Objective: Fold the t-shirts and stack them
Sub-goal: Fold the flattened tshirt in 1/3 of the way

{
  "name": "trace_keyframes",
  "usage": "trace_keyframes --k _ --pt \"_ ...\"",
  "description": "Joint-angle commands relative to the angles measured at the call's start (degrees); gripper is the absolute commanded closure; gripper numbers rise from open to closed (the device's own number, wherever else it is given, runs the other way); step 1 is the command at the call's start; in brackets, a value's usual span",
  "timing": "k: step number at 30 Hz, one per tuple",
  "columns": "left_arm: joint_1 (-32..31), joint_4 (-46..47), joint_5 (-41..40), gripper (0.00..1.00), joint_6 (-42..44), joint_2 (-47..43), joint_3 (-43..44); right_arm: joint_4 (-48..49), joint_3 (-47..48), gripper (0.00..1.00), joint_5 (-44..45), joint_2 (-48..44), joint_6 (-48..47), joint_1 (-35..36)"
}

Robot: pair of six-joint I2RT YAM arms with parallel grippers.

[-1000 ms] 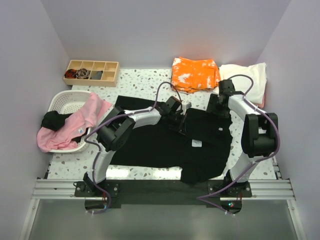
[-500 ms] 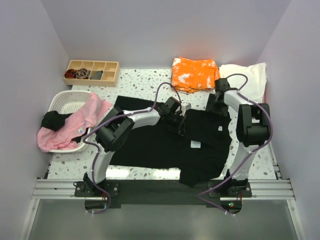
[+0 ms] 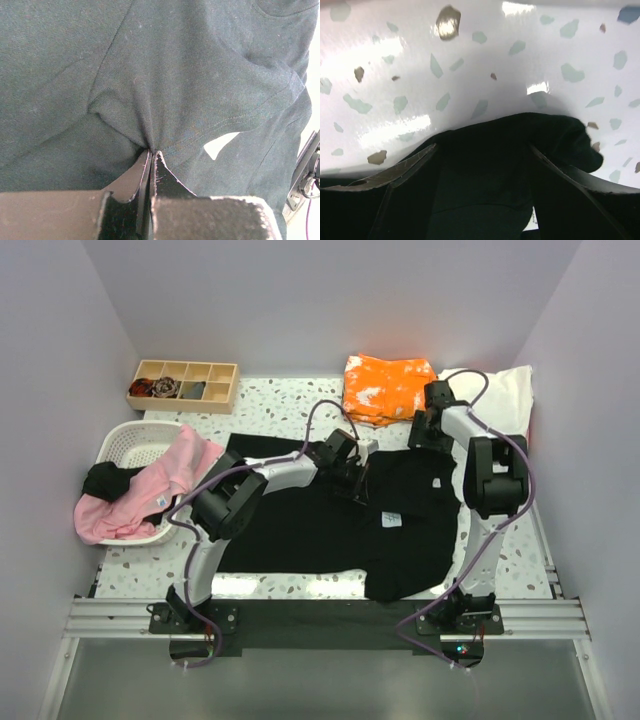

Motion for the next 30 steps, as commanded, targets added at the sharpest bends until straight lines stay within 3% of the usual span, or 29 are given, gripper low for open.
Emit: trace_keyframes --k 1,2,4,6,11,14,21,25,30 --pt "1.23 -3.48 -4.18 0.96 0.98 0.63 -2.32 2.55 6.15 0.29 2.79 0.86 -3.90 -1.85" --pt "1.32 -2.17 -4.53 0.86 0.72 -0.07 -2.32 2.71 6.09 0.29 -0.01 -0.55 -4.26 -1.77" --pt "1.58 -0.59 -5.94 0.77 0.63 -2.79 -2.49 4.55 3.73 0.28 -4.24 -6.84 -5.14 -1.77" --pt "2.02 1.44 -7.60 0.57 0.72 -5.95 -2.58 6.58 1.96 0.27 -9.42 -11.17 -5.05 -1.77" --pt "4.83 3.72 -8.05 0.41 1.07 -11.14 -2.14 2.11 -0.68 0.26 -19.71 -17.69 -3.65 -1.16" --pt "7.03 1.81 -7.17 0.39 0.81 -10.89 -0.30 2.97 -6.03 0.27 -26.74 -19.27 -1.89 0.07" --pt "10.72 1.97 -10.33 0.39 0.98 -8.96 -0.73 5.43 -16.49 0.29 -28.33 -20.86 0.83 2.71" --pt "12.65 2.50 -10.86 0.39 0.98 -7.29 -0.82 6.05 -19.48 0.29 -26.94 -21.57 1.01 4.47" --pt "14.85 2.77 -11.48 0.39 1.51 -4.74 -1.09 3.77 -18.18 0.28 -18.34 -17.45 1.71 4.47"
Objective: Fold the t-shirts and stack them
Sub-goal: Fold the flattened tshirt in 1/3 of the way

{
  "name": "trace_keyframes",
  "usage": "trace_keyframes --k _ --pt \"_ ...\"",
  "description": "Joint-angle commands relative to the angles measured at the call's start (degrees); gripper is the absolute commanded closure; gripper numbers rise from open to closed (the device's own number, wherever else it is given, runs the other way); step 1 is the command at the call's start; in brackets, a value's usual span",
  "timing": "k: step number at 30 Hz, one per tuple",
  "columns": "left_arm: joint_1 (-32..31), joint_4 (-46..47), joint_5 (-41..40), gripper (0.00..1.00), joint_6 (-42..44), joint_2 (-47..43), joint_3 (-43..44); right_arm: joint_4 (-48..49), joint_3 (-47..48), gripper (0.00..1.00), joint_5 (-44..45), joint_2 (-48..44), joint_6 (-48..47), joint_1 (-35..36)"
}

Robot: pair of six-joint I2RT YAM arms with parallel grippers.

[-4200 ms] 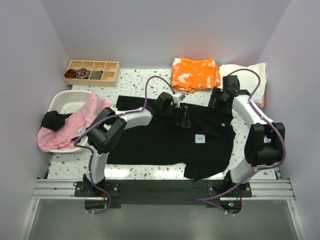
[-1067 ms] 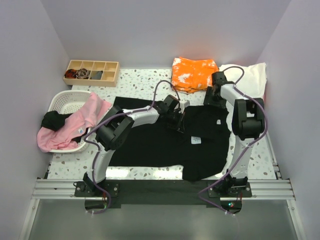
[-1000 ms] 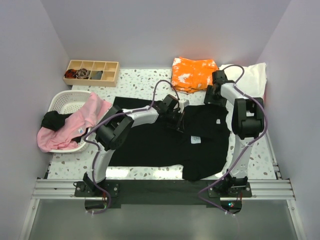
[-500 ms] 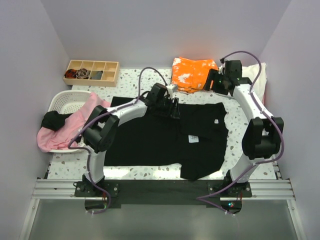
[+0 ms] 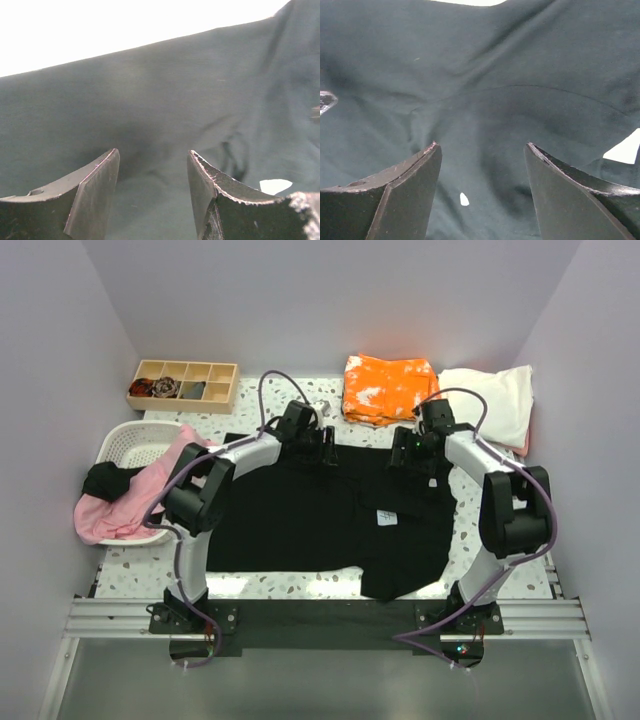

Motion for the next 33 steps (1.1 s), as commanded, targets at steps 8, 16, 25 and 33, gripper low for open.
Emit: trace_keyframes --k 8,16,25,33 --pt "4.68 2.28 -2.79 0.39 0.79 5.94 -0.02 -3.13 9.57 0.26 16.06 14.78 3.30 -0.69" --pt "6.88 4.57 -0.77 0.39 -0.36 9.90 2.44 -6.90 25.82 0.25 20.55 25.16 2.51 -1.66" --pt "7.06 7.55 0.90 0.39 -0.19 7.63 0.42 -6.13 32.53 0.25 17.74 25.46 -2.68 -2.19" --pt "7.06 10.20 -0.14 0.38 2.80 -3.09 0.16 1.26 17.08 0.23 17.55 3.13 -3.73 -2.19"
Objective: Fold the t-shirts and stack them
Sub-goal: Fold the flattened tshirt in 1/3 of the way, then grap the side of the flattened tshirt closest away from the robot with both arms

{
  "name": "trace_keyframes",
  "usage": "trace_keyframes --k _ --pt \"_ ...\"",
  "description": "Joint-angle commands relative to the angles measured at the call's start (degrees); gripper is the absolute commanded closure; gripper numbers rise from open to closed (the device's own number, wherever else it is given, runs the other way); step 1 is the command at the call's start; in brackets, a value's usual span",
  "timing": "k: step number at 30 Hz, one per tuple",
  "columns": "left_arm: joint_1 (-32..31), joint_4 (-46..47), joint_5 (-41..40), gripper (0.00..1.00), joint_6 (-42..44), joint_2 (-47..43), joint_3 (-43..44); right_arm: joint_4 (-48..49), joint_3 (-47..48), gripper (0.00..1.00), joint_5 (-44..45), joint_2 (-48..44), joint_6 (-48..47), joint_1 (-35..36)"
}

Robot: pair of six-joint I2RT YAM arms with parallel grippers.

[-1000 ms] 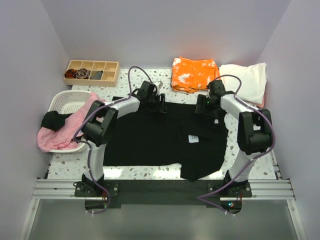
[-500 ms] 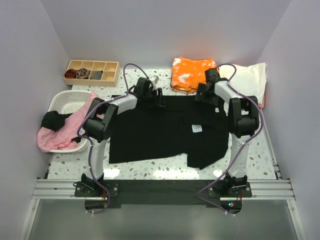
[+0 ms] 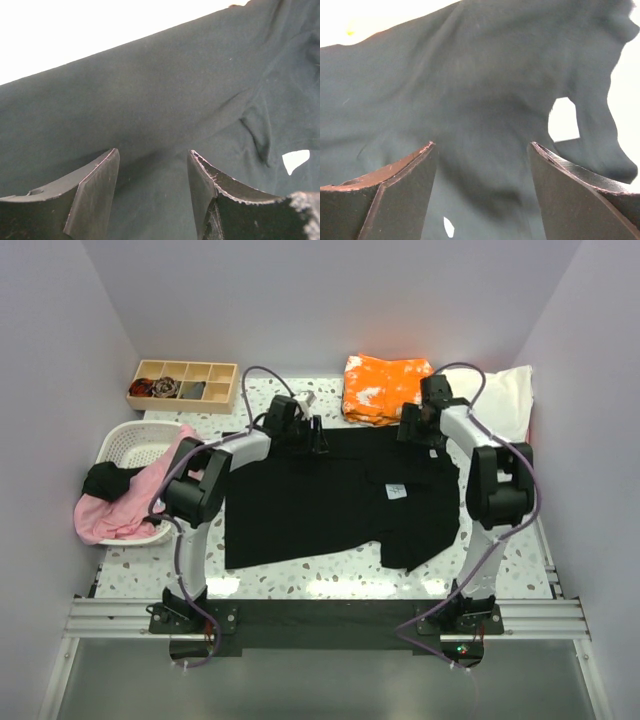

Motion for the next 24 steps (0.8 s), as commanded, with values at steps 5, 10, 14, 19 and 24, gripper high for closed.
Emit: trace_keyframes --k 5,10,14,19,24 --pt "0.98 -6.24 -8.93 0.26 2.41 -15.83 -4.63 0.97 -12.44 0.21 4.86 -23.86 2.37 -0.57" --pt "0.89 -7.13 -11.14 0.26 -3.02 -26.36 -21.92 -1.33 -26.31 0.22 2.32 -32.29 8.26 -0.48" --pt "0.63 -7.92 -11.06 0.24 -7.69 -35.77 -34.86 -2.38 -39.39 0.23 -0.33 -40.64 14.85 0.74" --pt "-0.33 -14.15 -15.53 0.23 -13.30 -48.09 -44.45 -6.85 -46.37 0.23 2.13 -51.27 22.06 5.66" --pt "-2.45 -22.24 -19.84 0.24 -17.80 -55.38 -46.49 -11.52 -49.53 0.23 4.78 -54.53 33.49 18.05"
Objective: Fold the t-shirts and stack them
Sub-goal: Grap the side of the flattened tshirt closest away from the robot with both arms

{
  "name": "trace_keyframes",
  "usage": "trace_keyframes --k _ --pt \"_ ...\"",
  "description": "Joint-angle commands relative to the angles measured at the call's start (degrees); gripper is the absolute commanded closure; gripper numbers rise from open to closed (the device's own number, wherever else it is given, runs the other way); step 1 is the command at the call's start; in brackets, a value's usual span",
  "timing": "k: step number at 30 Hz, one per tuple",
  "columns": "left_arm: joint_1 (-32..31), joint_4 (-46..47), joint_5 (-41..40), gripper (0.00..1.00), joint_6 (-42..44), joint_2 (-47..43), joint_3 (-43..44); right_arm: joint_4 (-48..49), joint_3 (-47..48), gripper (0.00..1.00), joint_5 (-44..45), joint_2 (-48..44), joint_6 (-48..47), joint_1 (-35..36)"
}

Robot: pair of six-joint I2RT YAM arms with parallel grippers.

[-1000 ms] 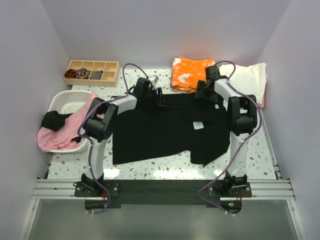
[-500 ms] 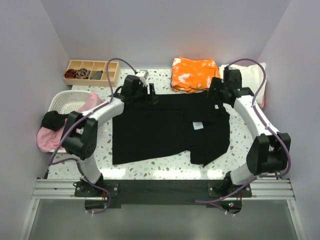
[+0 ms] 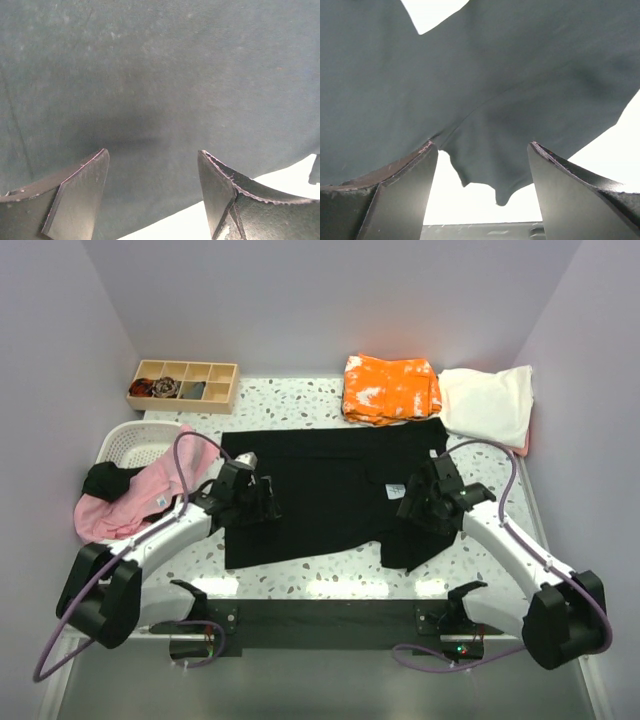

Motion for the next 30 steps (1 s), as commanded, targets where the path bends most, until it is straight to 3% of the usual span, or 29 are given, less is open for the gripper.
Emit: trace_keyframes --k 1,7,12,25,30 --pt "-1.46 -6.53 -5.46 0.24 -6.33 -6.04 -0.59 -3.94 -2.87 0.23 1.89 -2.61 12.27 7.63" --pt "-1.55 -12.69 -4.24 0.24 -8.62 -10.96 -4.97 -8.06 -7.53 0.23 1.53 -7.26 18.34 11.86" --pt "-3.05 -15.76 -8.01 0.24 -11.43 -15.27 -4.90 -14.20 -8.50 0.23 3.82 -12.71 21.33 12.30" --pt "-1.20 -21.21 -11.00 0.25 -14.59 -12.72 -2.79 -25.38 -9.47 0.25 13.04 -23.60 31.43 12.30" --pt "2.31 -23.32 -10.39 0.27 -13.90 -11.58 -1.21 -23.82 -11.84 0.28 14.54 -26.25 33.99 12.30"
